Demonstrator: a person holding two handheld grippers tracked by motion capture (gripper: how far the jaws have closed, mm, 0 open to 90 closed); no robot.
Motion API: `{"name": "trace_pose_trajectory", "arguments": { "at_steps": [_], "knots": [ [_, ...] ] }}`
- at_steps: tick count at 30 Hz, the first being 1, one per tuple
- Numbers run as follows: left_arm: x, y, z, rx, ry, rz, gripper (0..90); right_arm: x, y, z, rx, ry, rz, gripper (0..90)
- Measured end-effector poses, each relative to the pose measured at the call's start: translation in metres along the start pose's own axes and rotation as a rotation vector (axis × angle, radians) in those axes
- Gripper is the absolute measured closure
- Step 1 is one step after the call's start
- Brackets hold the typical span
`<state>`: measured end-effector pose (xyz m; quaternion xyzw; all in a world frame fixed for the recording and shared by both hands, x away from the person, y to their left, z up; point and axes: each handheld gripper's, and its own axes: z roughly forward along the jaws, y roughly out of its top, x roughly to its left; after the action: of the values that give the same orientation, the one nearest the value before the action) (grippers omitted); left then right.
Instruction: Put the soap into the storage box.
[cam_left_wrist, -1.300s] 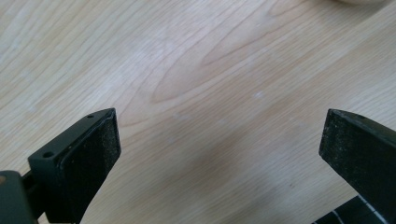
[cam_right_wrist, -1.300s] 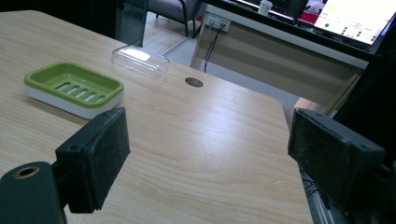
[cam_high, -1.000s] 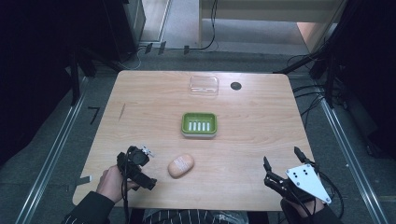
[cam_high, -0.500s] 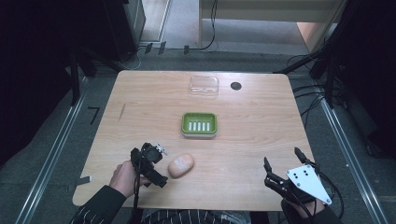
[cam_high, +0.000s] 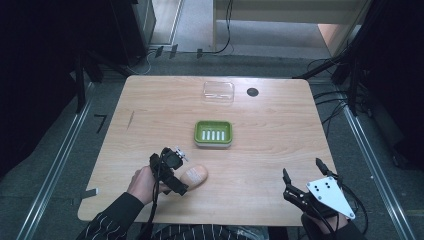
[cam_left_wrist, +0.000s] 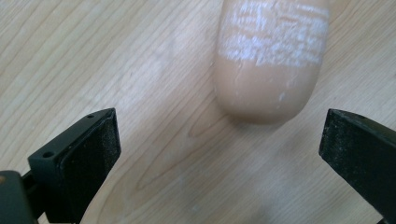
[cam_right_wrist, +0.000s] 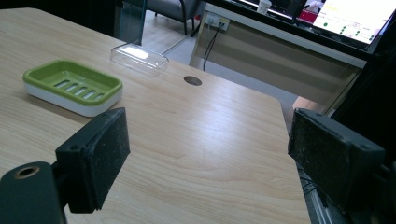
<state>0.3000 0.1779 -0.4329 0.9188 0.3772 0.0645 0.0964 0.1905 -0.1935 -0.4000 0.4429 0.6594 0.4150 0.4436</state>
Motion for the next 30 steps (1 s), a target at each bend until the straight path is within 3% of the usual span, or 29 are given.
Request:
{"name": "trace_pose_trajectory", "arguments": {
  "at_steps": [25, 30],
  "knots": [
    [-0.011, 0.038, 0.019, 0.031, -0.063, 0.084, 0.0, 0.000, 0.000, 0.000, -0.001, -0.002, -0.003, 13.4],
    [-0.016, 0.046, 0.022, 0.043, -0.073, 0.129, 0.0, 0.000, 0.000, 0.000, 0.000, -0.001, -0.002, 13.4]
  ]
}}
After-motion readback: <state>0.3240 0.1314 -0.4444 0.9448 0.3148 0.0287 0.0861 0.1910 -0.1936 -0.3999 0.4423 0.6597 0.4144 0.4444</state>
